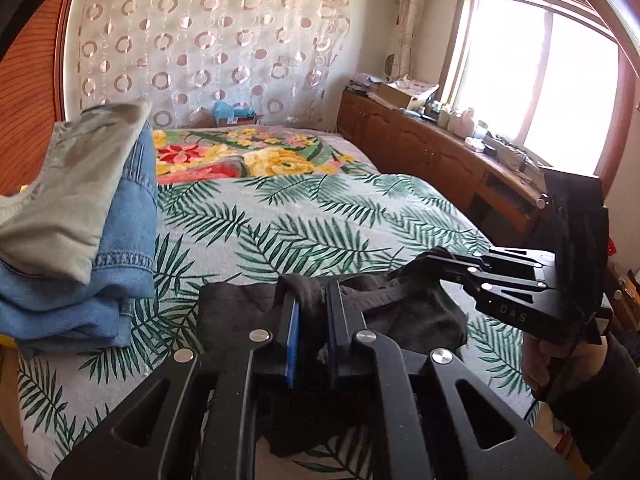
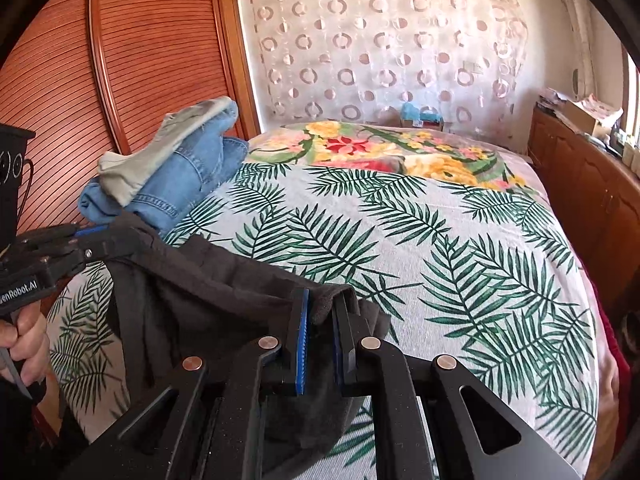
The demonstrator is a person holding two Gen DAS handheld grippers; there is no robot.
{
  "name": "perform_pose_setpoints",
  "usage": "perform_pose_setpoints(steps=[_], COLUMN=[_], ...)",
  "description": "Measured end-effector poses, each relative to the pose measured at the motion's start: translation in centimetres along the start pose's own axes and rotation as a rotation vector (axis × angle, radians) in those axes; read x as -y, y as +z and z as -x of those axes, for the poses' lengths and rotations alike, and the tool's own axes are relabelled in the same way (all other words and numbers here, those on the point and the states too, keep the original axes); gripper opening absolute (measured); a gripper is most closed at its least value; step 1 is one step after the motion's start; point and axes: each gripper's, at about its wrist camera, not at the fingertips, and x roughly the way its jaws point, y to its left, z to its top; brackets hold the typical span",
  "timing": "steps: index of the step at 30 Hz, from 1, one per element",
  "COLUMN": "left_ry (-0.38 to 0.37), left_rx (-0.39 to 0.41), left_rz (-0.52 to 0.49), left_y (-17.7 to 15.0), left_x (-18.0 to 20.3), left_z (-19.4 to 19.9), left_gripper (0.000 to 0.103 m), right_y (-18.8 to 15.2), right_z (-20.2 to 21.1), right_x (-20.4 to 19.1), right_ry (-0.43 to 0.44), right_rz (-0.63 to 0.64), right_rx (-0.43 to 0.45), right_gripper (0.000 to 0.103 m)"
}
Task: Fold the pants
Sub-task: 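Lift the hem with both tools, fold it over the pants, then open both, then grasp the folded pants edge with the right tool and lift it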
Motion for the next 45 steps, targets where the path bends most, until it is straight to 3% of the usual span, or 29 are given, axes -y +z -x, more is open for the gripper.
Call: perform_pose_setpoints(steps=[4, 7, 9, 11, 13, 27, 34, 45], left_ry=[0.018, 0.022, 0.015, 0.015, 0.013, 0.101, 0.098, 0.102], left_rx=[-0.034, -0.025, -0.020, -0.022, -0.006, 0.013, 0.020, 0.004], left_rz=[0.022, 0.031, 0.037, 0.040, 0.035, 0.007, 0.036, 0.054], left_y=[-0.6, -1.0, -1.0, -1.3, -1.7, -6.1, -7.2, -8.3], left_x=[-0.6, -0.9, -1.1, -1.3, -1.3, -2.1, -2.9, -3.4], left_z=[-0.9, -0.6, -0.2, 0.4, 1.1, 5.9, 6.8, 6.7], left_gripper=[0.022, 0.046, 0.050, 0.074, 0.082, 0.082, 0.082, 0.082], right_y=[0.3, 0.6, 0.7, 0.8, 0.6, -5.6, -7.0, -8.6], right_z=[-1.4, -2.1, -2.0, -1.6, -0.7, 5.8, 5.1, 2.9], right_x=[0.2, 0.0, -0.1, -0.1, -0.2, -5.7, -8.5, -10.1], right_ry=[-0.001, -0.023, -0.039, -0.051, -0.064, 0.123, 0.181, 0.197], right_rz=[-0.006, -0.005, -0.003, -0.005, 0.000, 0.076, 0.112, 0.161], right_rx=[-0.027, -0.046, -0.042, -0.036, -0.029, -0.038, -0.082, -0.159], right_gripper=[0.010, 0.013, 0.023, 0.031, 0.036, 0.036, 0.036, 0.036])
